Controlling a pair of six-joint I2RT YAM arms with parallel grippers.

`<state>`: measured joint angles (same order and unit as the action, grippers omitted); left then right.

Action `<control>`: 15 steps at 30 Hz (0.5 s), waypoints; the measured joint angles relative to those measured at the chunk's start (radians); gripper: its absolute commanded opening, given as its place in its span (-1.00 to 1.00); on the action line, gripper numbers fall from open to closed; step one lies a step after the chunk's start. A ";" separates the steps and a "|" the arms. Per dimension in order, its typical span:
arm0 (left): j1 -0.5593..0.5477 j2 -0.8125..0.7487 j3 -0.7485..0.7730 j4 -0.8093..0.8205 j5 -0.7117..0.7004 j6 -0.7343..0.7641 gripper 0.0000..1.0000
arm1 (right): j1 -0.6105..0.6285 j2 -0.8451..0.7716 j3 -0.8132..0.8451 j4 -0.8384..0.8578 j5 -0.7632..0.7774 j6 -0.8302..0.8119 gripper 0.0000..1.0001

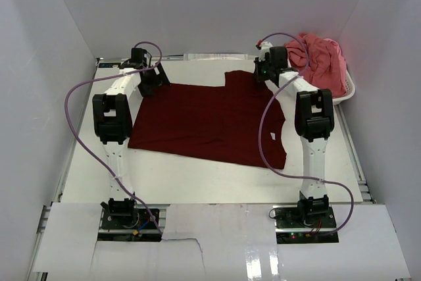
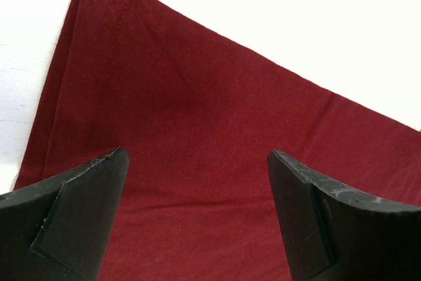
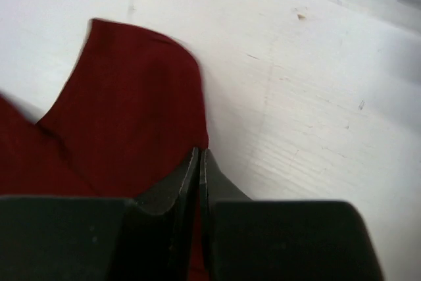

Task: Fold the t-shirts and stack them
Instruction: Grap the side of the flattened tshirt furthest away from the robot with both arms

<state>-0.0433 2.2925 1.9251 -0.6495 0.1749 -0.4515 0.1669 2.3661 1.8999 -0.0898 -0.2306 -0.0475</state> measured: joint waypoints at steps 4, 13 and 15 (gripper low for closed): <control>0.000 0.000 0.000 -0.002 -0.001 0.000 0.96 | 0.126 -0.223 -0.340 0.244 0.138 -0.203 -0.85; 0.000 0.000 0.000 -0.003 -0.003 0.000 0.96 | 0.323 -0.430 -0.684 0.482 0.362 -0.490 0.07; -0.001 0.000 0.000 -0.003 -0.003 0.000 0.96 | 0.325 -0.429 -0.680 0.431 0.414 -0.489 0.58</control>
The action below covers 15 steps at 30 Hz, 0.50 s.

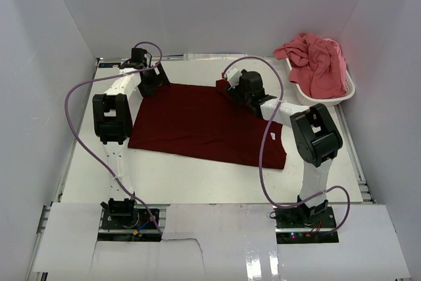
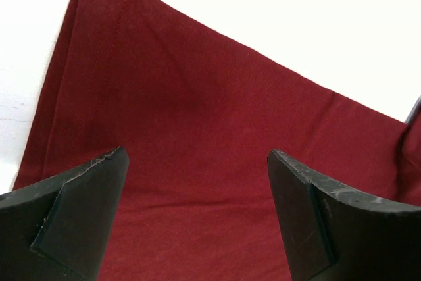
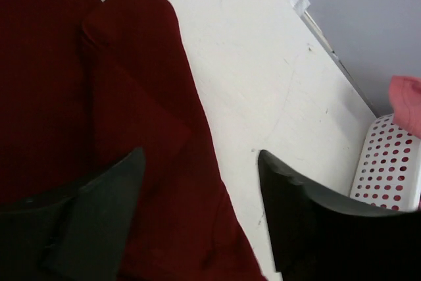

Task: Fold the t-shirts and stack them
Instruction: Grap the side of the flattened tshirt furthest away from the robot with both arms

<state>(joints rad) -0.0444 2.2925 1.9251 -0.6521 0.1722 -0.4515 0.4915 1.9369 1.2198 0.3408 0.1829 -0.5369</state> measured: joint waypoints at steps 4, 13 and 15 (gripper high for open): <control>-0.005 0.000 0.000 0.000 0.000 0.000 0.96 | -0.014 -0.002 0.013 -0.077 0.013 0.027 0.85; -0.013 0.000 0.000 -0.003 -0.002 0.005 0.96 | -0.089 0.061 0.285 -0.328 -0.149 0.218 0.73; -0.013 0.000 0.000 -0.003 -0.004 0.005 0.96 | -0.110 0.125 0.432 -0.378 -0.203 0.271 0.70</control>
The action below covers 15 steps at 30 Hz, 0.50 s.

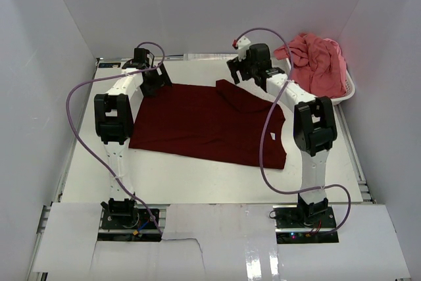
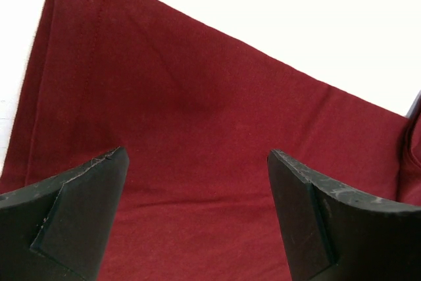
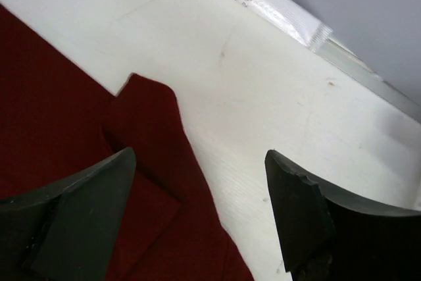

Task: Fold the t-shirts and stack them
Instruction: Grap the side of the flattened tshirt furthest away from the robot with both arms

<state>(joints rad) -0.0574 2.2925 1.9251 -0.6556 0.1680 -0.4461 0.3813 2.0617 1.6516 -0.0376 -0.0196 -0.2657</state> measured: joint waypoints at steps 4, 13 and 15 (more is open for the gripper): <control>0.003 0.000 0.000 -0.003 0.000 -0.007 0.96 | -0.050 0.150 0.251 -0.135 -0.173 0.124 0.49; 0.062 0.000 0.000 -0.003 0.027 -0.044 0.96 | -0.137 0.265 0.268 -0.337 -0.370 0.339 0.20; 0.079 0.000 0.000 -0.003 0.030 -0.051 0.96 | -0.135 0.254 0.216 -0.351 -0.386 0.362 0.21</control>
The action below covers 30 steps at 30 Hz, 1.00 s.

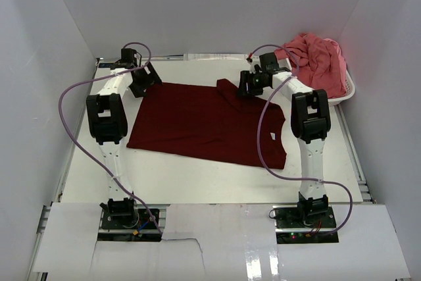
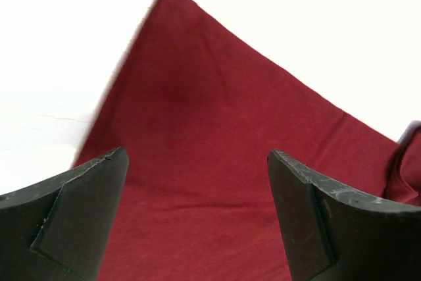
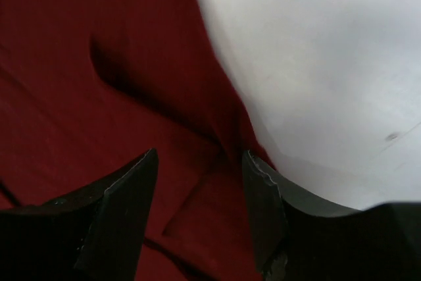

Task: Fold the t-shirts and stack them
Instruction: Grap the side of the flattened tshirt furthest away from the robot with both arms

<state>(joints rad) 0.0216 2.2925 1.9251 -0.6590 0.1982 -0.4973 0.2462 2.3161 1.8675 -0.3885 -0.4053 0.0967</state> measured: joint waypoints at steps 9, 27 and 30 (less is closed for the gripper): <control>0.028 0.000 0.004 0.000 0.003 -0.008 0.96 | 0.019 -0.089 -0.150 0.002 -0.027 0.025 0.22; 0.024 0.000 0.004 0.000 0.003 -0.008 0.96 | 0.018 -0.085 -0.167 0.032 -0.021 0.030 0.07; 0.024 0.000 0.004 0.000 0.003 -0.007 0.96 | 0.018 -0.062 -0.127 0.034 -0.021 0.034 0.01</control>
<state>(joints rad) 0.0456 2.2925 1.9293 -0.6590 0.2008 -0.5045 0.2638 2.2543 1.7409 -0.3546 -0.4267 0.1310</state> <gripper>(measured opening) 0.978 0.512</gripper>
